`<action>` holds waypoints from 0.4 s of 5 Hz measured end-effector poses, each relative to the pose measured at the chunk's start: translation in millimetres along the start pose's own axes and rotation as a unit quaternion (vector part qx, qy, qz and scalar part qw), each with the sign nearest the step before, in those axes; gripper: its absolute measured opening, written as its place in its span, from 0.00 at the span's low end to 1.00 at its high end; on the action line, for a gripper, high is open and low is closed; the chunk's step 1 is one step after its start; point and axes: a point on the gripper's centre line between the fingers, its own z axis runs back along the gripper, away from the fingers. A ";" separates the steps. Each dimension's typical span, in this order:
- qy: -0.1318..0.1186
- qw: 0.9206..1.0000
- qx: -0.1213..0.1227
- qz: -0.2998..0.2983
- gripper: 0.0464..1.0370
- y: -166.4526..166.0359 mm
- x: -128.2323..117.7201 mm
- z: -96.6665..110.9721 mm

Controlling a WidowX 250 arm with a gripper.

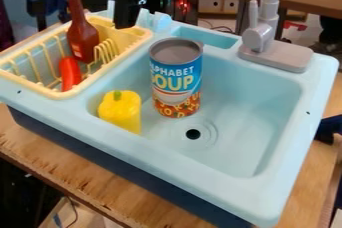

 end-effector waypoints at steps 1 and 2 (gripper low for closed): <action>0.017 1.000 0.020 0.006 0.96 7.0 0.0 -6.7; 0.023 0.999 0.031 0.001 0.96 5.4 6.6 -13.3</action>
